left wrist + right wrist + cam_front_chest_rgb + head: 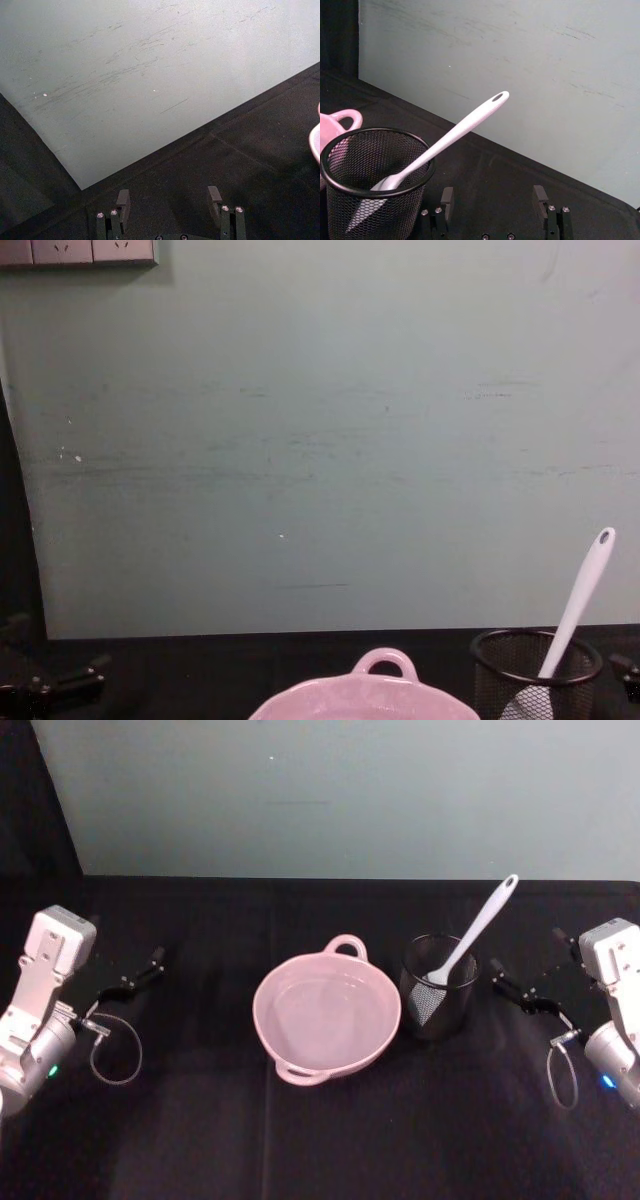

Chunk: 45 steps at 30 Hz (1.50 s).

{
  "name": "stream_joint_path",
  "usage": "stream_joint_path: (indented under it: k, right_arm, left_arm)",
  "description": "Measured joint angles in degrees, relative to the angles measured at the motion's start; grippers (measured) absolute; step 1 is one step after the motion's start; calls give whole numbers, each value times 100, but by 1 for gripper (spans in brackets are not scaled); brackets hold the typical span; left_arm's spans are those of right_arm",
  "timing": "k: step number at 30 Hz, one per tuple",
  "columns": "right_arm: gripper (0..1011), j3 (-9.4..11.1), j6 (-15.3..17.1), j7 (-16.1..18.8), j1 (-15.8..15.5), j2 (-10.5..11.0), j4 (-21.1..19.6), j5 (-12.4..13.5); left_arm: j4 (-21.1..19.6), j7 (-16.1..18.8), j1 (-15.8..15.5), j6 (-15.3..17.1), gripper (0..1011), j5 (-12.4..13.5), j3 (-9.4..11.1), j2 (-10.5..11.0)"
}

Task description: Use the one hand to pick up the spoon and stir the clear water in the bowl.

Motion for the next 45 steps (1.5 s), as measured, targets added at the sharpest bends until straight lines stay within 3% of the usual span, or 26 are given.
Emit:
stream_joint_path:
  k: [41,45]
  right_arm:
    - [1003,1,1,0,0,0,0,-2]
    - [1002,97,170,-151,-209,40,-261,-103]
  left_arm:
    - [0,0,0,0,1011,0,0,0]
    - [0,0,0,0,1011,0,0,0]
